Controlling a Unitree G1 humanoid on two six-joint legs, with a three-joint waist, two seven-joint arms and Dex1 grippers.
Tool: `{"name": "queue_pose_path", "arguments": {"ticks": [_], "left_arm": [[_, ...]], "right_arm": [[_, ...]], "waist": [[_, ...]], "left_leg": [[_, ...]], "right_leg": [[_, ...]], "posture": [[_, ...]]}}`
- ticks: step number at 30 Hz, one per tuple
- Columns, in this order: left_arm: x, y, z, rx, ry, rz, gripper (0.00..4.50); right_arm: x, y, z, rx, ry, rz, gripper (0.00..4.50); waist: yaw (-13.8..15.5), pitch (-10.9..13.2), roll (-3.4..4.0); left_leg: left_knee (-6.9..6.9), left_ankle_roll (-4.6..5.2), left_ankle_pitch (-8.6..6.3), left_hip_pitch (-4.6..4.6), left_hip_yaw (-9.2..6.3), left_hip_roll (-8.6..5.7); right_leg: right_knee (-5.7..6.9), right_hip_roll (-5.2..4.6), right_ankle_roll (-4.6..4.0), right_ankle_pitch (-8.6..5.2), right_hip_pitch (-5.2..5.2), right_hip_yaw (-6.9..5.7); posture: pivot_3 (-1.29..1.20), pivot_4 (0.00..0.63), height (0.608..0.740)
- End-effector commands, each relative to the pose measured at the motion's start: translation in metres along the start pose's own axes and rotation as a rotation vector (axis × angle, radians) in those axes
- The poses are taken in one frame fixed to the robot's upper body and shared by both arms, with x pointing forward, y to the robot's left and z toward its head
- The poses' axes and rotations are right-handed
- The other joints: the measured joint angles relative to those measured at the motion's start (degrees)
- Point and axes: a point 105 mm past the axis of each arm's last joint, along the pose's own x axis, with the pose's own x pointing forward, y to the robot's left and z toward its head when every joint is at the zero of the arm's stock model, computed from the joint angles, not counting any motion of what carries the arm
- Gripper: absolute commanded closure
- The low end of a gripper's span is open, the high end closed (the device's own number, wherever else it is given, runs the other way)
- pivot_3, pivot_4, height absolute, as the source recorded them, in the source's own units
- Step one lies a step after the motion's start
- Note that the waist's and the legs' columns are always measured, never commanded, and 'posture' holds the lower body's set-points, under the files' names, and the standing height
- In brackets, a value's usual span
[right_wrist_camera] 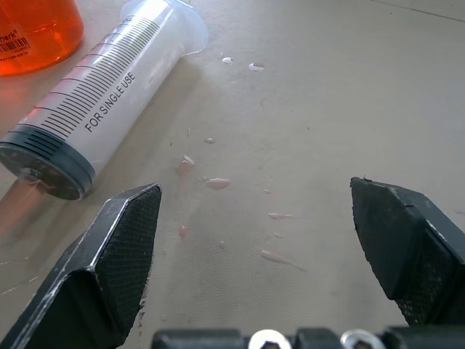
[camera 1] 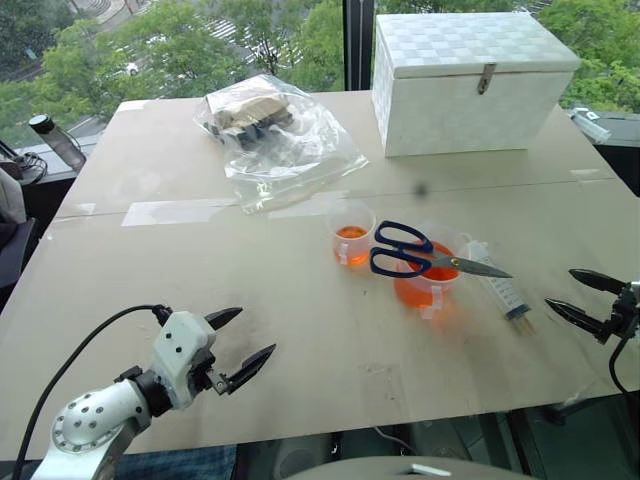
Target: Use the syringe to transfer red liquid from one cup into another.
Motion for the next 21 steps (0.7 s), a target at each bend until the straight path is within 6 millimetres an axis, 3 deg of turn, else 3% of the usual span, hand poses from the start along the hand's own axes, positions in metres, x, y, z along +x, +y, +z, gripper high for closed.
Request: {"name": "queue_pose_path", "arguments": {"ticks": [1, 5, 16, 21], "left_arm": [[-0.001, 0.006, 0.006, 0.019, -0.039, 0.015, 0.0], [-0.002, 0.023, 0.011, 0.025, -0.07, 0.028, 0.0], [0.0, 0.023, 0.014, 0.038, -0.082, -0.017, 0.0], [-0.004, 0.028, 0.029, 0.057, -0.085, -0.081, 0.0]], "right_arm": [[-0.01, -0.007, 0.008, -0.033, -0.015, -0.005, 0.09], [-0.018, -0.007, 0.006, -0.021, -0.011, -0.003, 0.09], [-0.023, -0.009, 0.012, -0.034, -0.005, -0.024, 0.09], [-0.021, -0.006, 0.035, -0.084, 0.024, 0.014, 0.09]], "waist": [[0.0, 0.0, 0.0], [0.2, -0.02, 0.07], [-0.04, 0.0, 0.13], [0.05, 0.05, 0.2]], "left_leg": [[0.0, 0.0, 0.0, 0.0, 0.0, 0.0], [-0.02, 0.0, -0.01, 0.0, -0.05, 0.0], [-0.12, 0.01, -0.02, -0.02, -0.03, 0.0], [-0.13, 0.01, -0.02, -0.02, -0.03, 0.0]], "right_leg": [[0.0, 0.0, 0.0, 0.0, 0.0, 0.0], [0.0, -0.03, -0.19, -0.1, 0.0, -0.06], [-0.12, -0.06, -0.18, -0.1, -0.01, -0.05], [-0.1, -0.09, -0.2, -0.11, -0.02, -0.05]], "posture": [[0.0, 0.15, 0.74], [0.0, 0.15, 0.74], [0.0, 0.15, 0.74], [0.0, 0.15, 0.74]]}}
